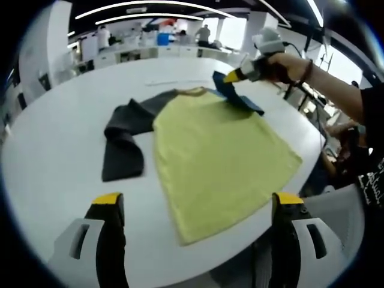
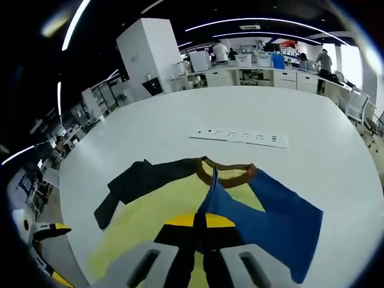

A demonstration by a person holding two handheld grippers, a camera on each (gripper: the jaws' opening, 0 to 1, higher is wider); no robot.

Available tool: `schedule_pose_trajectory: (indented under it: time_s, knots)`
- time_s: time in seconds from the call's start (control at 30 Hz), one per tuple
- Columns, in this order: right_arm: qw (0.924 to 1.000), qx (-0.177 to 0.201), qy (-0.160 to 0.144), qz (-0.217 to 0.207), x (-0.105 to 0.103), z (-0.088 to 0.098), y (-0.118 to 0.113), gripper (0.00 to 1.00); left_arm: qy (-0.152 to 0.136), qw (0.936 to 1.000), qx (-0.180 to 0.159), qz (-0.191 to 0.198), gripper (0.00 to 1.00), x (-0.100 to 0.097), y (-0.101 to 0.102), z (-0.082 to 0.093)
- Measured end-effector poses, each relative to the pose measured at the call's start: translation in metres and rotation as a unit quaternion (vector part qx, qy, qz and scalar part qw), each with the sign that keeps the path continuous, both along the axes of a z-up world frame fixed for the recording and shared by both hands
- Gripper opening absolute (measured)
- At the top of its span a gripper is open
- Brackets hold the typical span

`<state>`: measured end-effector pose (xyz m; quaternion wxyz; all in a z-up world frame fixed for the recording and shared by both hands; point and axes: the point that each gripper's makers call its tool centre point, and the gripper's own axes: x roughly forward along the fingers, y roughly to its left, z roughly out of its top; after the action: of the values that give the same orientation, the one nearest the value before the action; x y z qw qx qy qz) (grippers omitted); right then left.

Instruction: Fold the garment on the visible template until the final outline fits inside the template.

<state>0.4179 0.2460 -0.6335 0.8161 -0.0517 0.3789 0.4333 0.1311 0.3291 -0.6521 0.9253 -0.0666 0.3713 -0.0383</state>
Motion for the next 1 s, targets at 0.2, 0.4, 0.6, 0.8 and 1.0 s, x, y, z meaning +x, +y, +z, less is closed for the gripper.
schedule_pose_trajectory:
  time_s: [0.2,0.4,0.6,0.8,1.0]
  knots:
    - [0.9999,0.007,0.001,0.010,-0.008,0.003,0.013,0.00,0.001,1.0000,0.000,-0.002,0.99,0.000,0.000,-0.001]
    - [0.9997,0.012,0.001,0.021,-0.016,0.005,0.025,0.00,0.003,1.0000,-0.001,-0.003,0.99,-0.001,-0.001,-0.003]
    - [0.9995,0.018,-0.001,0.028,-0.021,0.006,0.036,0.00,0.002,1.0000,-0.004,-0.001,0.99,0.000,-0.002,-0.003]
    - [0.9988,0.032,0.005,0.037,-0.030,0.008,0.054,0.00,0.003,1.0000,-0.005,-0.004,0.98,0.001,-0.003,-0.005]
    - [0.9982,0.040,0.010,0.044,-0.037,0.007,0.065,0.00,0.005,1.0000,-0.005,-0.002,0.99,0.000,-0.001,-0.007]
